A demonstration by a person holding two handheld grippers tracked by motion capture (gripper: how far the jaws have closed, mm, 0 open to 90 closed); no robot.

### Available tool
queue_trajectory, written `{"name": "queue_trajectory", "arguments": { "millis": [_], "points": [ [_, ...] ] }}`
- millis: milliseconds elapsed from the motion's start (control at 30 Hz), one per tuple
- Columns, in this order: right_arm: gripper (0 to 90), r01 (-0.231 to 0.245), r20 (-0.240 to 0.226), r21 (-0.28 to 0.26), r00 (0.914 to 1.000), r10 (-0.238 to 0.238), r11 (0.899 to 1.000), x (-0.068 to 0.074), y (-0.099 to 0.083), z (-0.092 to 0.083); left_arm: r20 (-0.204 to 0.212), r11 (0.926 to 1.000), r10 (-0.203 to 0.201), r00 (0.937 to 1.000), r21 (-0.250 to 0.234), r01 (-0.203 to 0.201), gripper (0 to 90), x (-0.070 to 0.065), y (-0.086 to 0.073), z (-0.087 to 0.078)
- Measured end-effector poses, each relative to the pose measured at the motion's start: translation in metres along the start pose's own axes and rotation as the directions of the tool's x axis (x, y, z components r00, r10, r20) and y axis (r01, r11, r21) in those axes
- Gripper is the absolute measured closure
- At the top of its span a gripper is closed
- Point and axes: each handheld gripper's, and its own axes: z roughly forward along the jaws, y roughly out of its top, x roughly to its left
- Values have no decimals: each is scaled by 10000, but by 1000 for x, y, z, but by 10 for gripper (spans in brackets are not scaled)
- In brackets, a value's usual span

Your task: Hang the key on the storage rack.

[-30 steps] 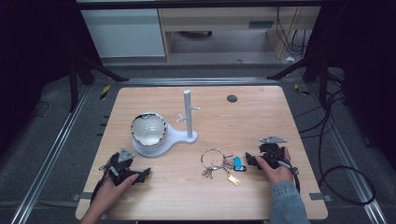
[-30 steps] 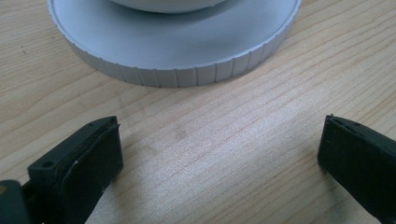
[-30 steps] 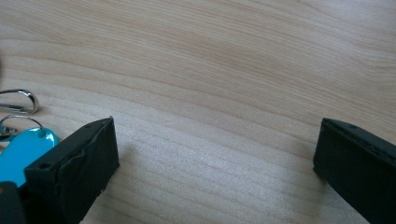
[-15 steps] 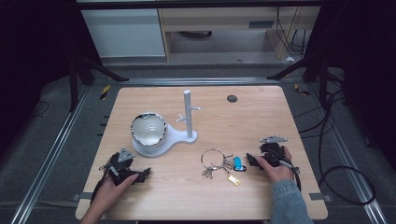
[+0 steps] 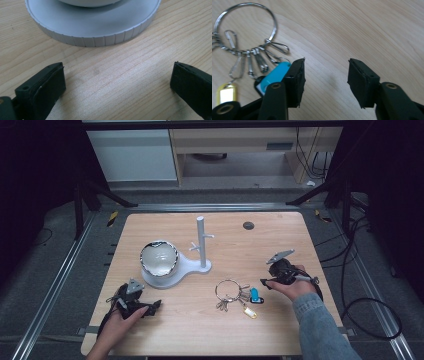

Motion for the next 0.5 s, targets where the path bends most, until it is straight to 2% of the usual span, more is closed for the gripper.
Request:
{"name": "queue_trajectory", "arguments": {
  "millis": [33,100,133,200,300,333,367,400,433,500],
  "points": [
    [589,436,-241,176,9988,-432,9989,3,8,-2,1,10000,2,10000,-1,-2,0,0,0,0],
    [622,561,-302,237,9980,-554,9981,5,11,-3,0,10000,2,10000,1,-2,0,0,0,0],
    [680,930,-589,372,9941,-908,9950,10,17,-2,1,10000,1,10000,0,-1,0,0,0,0],
    [732,1311,-804,563,9887,-1264,9898,14,22,1,1,10000,0,10000,-1,0,0,0,0,0],
    [756,1675,-947,765,9825,-1601,9829,19,28,6,0,10000,1,10000,0,-1,0,0,0,0],
    [761,2129,-1148,982,9727,-2015,9721,25,35,13,0,10000,2,10000,2,-2,0,0,0,0],
    [761,2129,-1148,982,9727,-2015,9721,25,35,13,0,10000,2,10000,2,-2,0,0,0,0],
    [756,2407,-1275,1213,9659,-2254,9630,29,40,19,1,10000,-1,10000,0,1,0,0,0,0],
    [756,2407,-1275,1213,9659,-2254,9630,29,40,19,1,10000,-1,10000,0,1,0,0,0,0],
    [745,2667,-1427,1378,9584,-2474,9539,33,45,27,0,10000,-1,10000,1,1,0,0,0,0]
  ]
}}
